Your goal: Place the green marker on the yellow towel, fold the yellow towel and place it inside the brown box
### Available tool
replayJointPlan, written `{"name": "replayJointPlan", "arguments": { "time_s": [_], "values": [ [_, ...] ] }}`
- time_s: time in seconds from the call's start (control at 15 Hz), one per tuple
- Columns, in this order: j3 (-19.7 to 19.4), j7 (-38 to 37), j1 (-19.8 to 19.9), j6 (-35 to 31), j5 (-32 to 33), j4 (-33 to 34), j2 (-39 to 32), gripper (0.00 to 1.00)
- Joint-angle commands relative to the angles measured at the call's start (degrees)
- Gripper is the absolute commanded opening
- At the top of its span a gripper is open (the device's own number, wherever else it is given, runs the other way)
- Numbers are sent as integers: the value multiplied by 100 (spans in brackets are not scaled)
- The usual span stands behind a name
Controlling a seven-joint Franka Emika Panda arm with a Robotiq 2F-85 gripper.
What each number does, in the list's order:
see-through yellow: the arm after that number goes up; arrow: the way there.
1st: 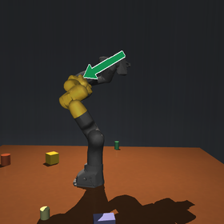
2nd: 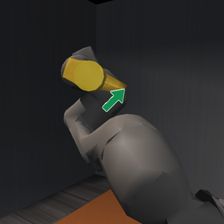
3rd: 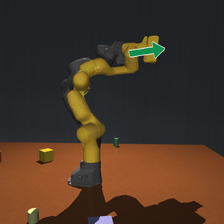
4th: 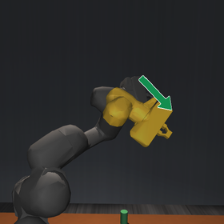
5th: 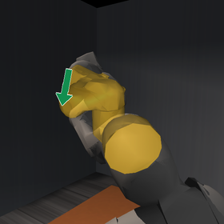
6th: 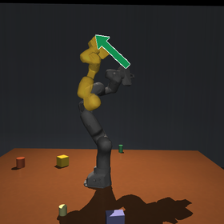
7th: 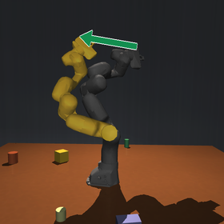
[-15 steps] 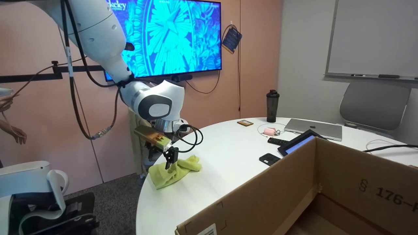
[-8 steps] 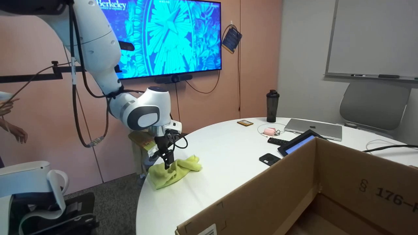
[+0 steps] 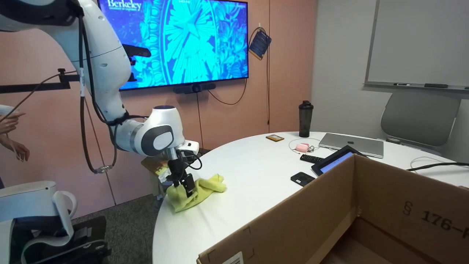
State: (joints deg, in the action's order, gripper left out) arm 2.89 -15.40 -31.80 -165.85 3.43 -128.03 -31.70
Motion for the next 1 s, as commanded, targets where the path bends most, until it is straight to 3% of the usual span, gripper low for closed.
{"name": "replayJointPlan", "arguments": {
  "time_s": [0.0, 0.33, 0.6, 0.67, 0.73, 0.93],
  "values": [
    [-499, -515, -408, -165, 274, 99, -120, 100],
    [-315, -496, -182, 120, 23, 247, -393, 100],
    [-496, -691, -297, 85, 28, 370, -649, 100],
    [-576, -779, -352, 56, 48, 395, -679, 91],
    [-619, -835, -371, 63, 47, 421, -700, 73],
    [-861, -1046, -512, 62, 89, 428, -704, 50]
  ]
}}
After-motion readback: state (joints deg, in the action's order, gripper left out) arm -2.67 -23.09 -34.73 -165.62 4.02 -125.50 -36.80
